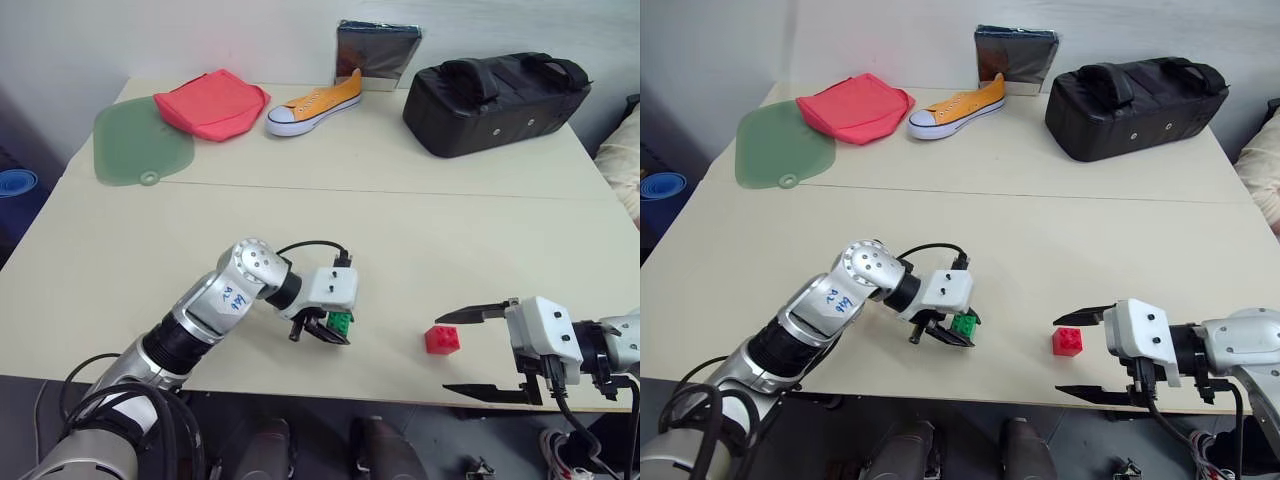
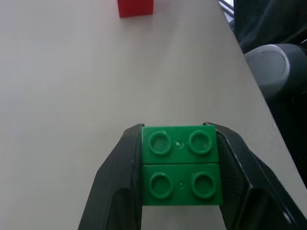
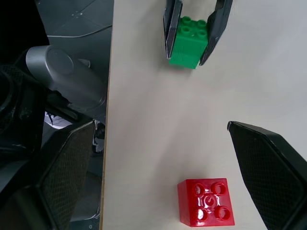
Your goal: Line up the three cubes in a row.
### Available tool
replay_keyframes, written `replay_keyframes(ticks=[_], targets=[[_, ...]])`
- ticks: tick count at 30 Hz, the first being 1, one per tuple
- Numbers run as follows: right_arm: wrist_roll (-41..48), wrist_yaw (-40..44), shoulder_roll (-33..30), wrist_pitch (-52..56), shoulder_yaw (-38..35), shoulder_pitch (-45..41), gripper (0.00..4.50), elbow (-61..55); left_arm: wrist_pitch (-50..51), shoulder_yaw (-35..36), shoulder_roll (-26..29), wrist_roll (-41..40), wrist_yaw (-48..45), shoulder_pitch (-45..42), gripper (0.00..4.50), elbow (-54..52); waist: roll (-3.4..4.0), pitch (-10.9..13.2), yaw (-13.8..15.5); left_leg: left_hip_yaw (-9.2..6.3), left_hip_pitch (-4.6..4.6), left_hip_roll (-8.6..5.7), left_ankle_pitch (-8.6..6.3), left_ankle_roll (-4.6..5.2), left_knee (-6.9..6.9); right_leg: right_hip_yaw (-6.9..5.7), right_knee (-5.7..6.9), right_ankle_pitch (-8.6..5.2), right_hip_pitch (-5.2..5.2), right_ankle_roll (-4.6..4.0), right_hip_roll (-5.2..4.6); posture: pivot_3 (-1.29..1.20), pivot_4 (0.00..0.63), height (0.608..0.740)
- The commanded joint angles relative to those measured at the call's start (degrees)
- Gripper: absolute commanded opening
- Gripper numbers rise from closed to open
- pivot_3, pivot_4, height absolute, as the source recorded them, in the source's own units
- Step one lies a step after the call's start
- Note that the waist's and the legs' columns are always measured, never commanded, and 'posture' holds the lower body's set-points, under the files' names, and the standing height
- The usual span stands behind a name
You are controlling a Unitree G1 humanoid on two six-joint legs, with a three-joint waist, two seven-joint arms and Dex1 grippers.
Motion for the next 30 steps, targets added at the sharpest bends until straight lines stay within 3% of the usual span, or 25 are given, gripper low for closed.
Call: replay_keyframes(ticks=[1, 13, 30], targets=[[-0.1, 0.7, -0.8, -1.4, -2.1, -0.2, 4.50, 0.4, 1.3, 0.3, -1.1, -0.8, 1.1, -1.2, 1.52, -2.0, 0.00, 0.0, 0.1, 0.00, 0.00, -0.02, 0.00, 0.01, 0.00, 0.00, 0.00, 0.00, 0.00, 0.00, -0.02, 0.00, 0.150, 0.740], [-0.5, -0.2, -0.9, -1.0, -1.5, -1.1, 4.50, 1.6, 3.0, -2.5, -5.5, -0.7, 3.7, -3.2, 1.52, 0.2, 0.00, 0.0, 0.0, 0.00, 0.01, -0.02, 0.01, 0.00, 0.01, -0.01, 0.00, 0.00, 0.01, 0.00, -0.02, 0.00, 0.150, 0.740], [0.2, -1.5, -0.7, 0.2, -0.9, -1.7, 4.50, 0.5, 6.0, -5.6, -5.4, 0.8, 5.8, -3.2, 1.52, 1.8, 0.00, 0.0, 0.0, 0.00, 0.01, -0.04, 0.01, 0.00, 0.02, 0.00, 0.00, 0.00, 0.03, 0.00, -0.03, 0.00, 0.150, 0.740]])
